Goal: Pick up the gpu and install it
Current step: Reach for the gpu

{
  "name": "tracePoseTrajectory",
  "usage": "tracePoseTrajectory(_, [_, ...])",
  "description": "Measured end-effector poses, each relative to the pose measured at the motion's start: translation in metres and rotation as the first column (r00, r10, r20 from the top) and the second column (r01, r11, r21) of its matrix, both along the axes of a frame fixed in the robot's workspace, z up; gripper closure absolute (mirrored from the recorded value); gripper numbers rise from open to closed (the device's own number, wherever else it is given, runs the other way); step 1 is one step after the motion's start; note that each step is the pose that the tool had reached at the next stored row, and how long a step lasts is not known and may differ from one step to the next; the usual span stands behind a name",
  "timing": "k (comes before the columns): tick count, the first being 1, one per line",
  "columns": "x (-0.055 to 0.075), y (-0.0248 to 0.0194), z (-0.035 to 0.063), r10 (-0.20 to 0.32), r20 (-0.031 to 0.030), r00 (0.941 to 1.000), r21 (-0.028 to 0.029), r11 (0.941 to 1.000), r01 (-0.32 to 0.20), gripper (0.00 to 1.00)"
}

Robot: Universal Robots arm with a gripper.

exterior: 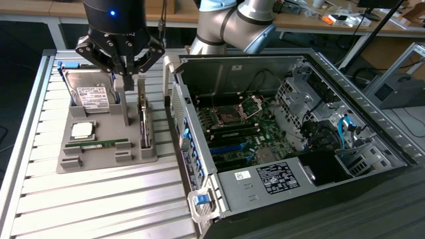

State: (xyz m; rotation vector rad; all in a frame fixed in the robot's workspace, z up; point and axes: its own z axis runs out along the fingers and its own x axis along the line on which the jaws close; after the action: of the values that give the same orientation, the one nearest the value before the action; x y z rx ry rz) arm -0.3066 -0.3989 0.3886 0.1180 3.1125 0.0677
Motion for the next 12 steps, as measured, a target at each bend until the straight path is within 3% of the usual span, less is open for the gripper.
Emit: tracePoseTrajectory(12, [-0.0048,0.0000,-0.0001,0.000,0.0000,1.0000,0.0000,1.0000,0.000,0.90])
